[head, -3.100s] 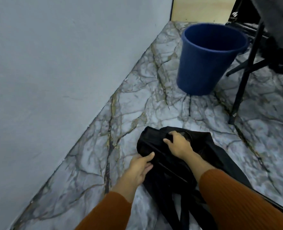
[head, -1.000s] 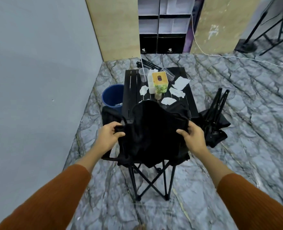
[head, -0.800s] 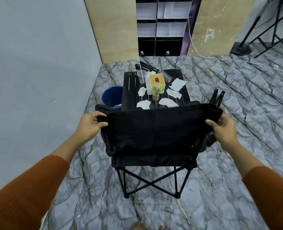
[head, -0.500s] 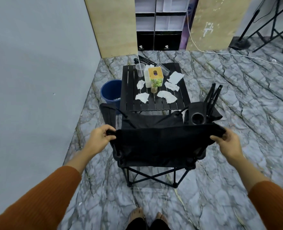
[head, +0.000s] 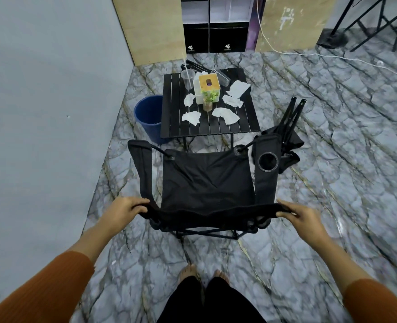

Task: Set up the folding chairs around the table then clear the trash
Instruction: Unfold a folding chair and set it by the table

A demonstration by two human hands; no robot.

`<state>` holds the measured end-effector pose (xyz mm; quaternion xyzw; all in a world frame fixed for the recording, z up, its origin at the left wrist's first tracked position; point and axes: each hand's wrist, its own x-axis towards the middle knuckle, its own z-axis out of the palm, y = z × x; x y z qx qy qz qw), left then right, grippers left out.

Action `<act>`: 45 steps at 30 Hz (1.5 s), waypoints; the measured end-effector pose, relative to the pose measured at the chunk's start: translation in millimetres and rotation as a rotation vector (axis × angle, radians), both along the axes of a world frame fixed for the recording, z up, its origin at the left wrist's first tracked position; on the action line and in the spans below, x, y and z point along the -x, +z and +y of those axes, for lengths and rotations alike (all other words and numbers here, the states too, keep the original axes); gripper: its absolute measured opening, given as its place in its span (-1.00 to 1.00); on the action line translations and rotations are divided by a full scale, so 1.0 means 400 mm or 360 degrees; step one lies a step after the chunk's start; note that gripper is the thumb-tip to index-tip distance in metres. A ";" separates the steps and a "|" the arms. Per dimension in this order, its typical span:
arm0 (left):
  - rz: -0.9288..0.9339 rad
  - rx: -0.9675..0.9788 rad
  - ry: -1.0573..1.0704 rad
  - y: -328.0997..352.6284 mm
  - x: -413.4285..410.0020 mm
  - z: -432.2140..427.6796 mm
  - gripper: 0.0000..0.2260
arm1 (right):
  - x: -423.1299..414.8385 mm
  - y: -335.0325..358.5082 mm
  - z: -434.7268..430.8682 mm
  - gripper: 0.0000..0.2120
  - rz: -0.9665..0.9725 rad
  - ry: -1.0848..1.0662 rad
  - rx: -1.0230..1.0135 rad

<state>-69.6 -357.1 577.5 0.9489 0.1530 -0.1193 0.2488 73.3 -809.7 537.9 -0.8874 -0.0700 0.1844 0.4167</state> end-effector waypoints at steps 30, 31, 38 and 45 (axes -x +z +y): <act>0.0116 -0.0309 0.0257 -0.112 -0.156 0.004 -0.94 | -0.166 -0.048 0.178 -0.87 -0.0109 -0.0022 0.0591; 0.0110 -0.0312 0.0265 -0.108 -0.173 0.008 -0.94 | -0.177 -0.046 0.178 -0.86 -0.0079 -0.0022 0.0592; 0.0401 -0.0298 0.0029 -0.096 -0.183 0.054 -0.82 | -0.185 -0.029 0.163 -0.76 0.0047 0.0013 0.0511; 0.0702 -0.0641 -0.0270 -0.031 -0.328 0.056 -0.67 | -0.173 0.027 0.127 -0.61 0.0249 -0.0058 0.0315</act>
